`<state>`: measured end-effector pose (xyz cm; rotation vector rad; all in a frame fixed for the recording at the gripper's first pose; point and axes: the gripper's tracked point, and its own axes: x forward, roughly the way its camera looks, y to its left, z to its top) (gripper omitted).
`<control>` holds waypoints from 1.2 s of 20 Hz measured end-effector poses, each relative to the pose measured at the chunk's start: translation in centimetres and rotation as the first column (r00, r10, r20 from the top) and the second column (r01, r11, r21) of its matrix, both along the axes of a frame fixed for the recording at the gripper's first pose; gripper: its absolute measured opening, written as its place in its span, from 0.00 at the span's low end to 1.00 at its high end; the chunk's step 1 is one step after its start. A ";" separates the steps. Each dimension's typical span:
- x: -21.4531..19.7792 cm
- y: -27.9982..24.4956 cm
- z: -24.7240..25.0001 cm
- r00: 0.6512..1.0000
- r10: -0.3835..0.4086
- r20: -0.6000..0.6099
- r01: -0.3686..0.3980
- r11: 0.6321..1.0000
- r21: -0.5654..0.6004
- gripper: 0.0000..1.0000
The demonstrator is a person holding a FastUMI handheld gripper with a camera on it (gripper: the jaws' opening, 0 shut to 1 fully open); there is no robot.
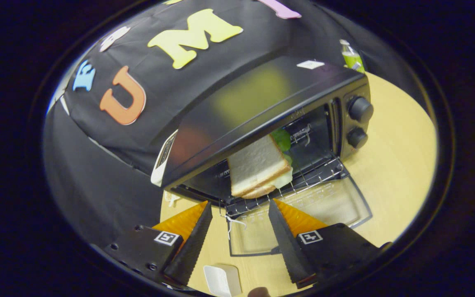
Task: Open the toaster oven, put the food inside, and close the toaster oven door.
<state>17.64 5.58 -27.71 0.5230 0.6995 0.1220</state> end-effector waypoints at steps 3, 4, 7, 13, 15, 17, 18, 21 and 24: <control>-1.6 -1.0 1.5 0.998 0.055 0.043 -0.051 0.993 -0.104 0.90; -2.4 -1.4 1.9 0.996 0.075 0.051 -0.067 0.987 -0.147 0.90; -4.3 -2.6 2.6 0.985 0.155 0.078 -0.127 0.949 -0.290 0.94; -7.1 -4.4 0.5 0.980 0.176 0.088 -0.116 0.879 -0.463 0.99; -7.8 -4.6 -1.3 0.986 0.154 0.065 -0.106 0.879 -0.465 0.99; -8.5 -4.7 -3.5 0.990 0.138 0.020 -0.113 0.881 -0.459 1.00; -8.7 -4.6 -4.5 0.991 0.132 -0.003 -0.119 0.882 -0.456 1.00; -8.9 -4.7 -6.8 0.991 0.124 -0.045 -0.131 0.880 -0.456 1.00; -8.1 -4.9 -8.7 0.990 0.131 -0.058 -0.143 0.866 -0.478 1.00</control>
